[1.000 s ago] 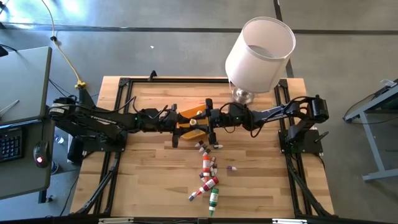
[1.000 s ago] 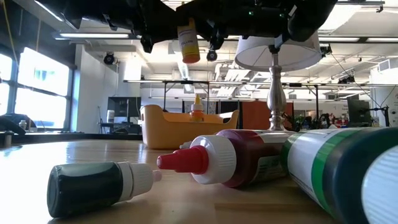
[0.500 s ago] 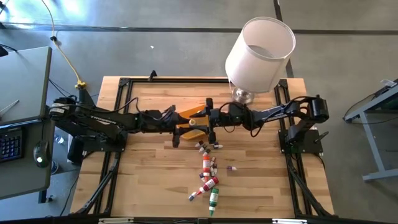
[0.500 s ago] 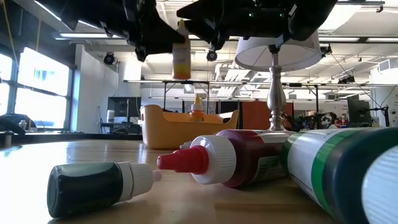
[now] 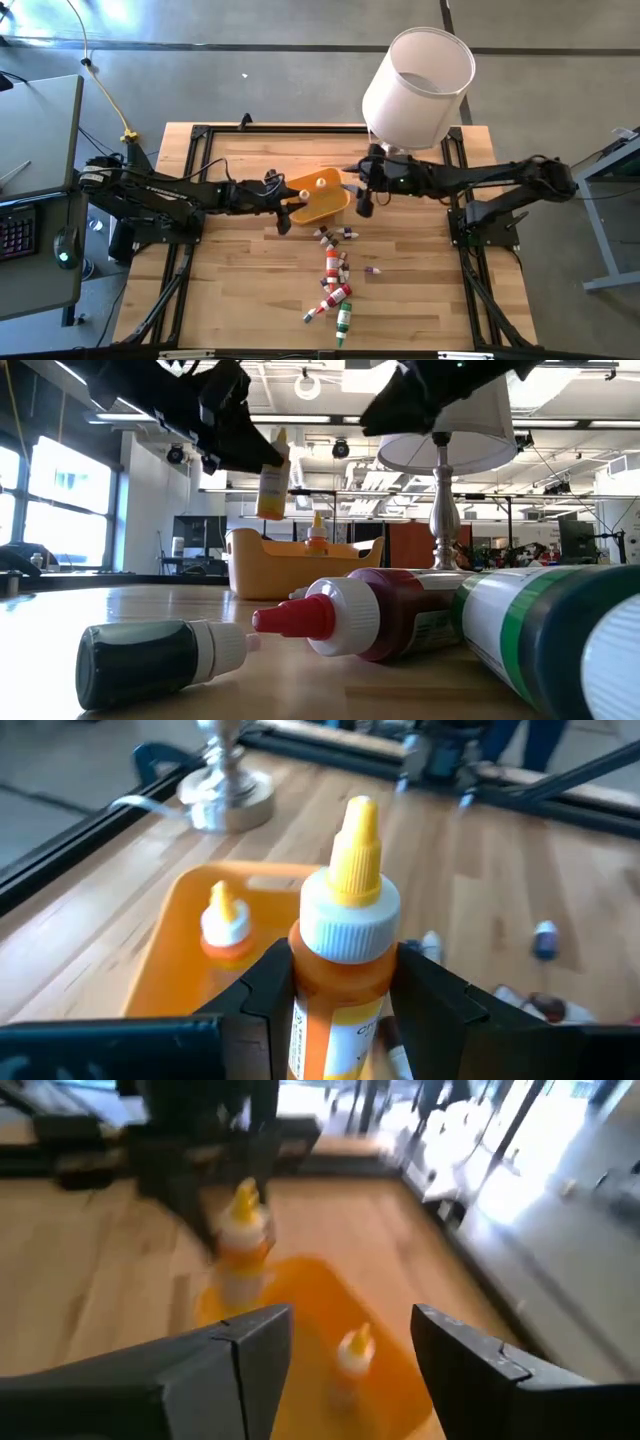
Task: Pick & Place food coloring
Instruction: Put the large yellow food coloring bottle into the yellow bin
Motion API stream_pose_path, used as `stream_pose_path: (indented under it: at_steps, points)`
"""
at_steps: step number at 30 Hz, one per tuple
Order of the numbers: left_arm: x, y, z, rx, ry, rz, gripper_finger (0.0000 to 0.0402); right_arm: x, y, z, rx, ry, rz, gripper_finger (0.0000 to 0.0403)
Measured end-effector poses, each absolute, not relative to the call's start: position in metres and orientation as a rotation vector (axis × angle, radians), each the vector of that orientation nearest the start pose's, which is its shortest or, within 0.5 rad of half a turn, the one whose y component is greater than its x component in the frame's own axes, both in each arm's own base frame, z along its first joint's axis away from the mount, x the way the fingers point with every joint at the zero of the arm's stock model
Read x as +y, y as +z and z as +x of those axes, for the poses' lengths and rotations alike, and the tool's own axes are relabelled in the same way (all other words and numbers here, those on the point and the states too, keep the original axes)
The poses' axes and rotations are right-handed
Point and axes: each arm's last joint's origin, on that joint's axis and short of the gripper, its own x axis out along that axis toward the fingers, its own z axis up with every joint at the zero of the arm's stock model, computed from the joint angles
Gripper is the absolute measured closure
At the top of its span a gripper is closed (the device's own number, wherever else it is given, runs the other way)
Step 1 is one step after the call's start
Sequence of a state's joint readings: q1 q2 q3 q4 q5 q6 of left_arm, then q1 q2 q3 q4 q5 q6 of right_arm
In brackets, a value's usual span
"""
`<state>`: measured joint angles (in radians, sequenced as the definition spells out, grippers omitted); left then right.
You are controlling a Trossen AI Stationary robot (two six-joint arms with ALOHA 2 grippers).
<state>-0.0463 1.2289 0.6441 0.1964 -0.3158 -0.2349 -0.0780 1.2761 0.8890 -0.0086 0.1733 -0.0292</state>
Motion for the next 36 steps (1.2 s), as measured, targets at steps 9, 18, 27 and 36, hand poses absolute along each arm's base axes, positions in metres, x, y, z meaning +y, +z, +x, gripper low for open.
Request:
stream_pose_path:
  at_steps: [9,18,27,36]
  points:
    - [0.0,0.212,0.272,0.339,0.438,-0.14,0.0275,-0.024,0.277,0.274,0.478,-0.175,0.039,0.0206]
    - [0.003,0.168,0.3,0.299,0.615,-0.126,0.0275,-0.023,0.277,0.274,0.482,-0.17,0.015,0.0206]
    - [0.004,0.14,0.309,0.297,0.689,-0.156,0.0275,-0.023,0.275,0.274,0.502,-0.17,0.013,0.0206]
    - [0.011,0.129,0.31,0.31,0.747,-0.174,0.0274,-0.023,0.274,0.273,0.511,-0.171,0.021,0.0206]
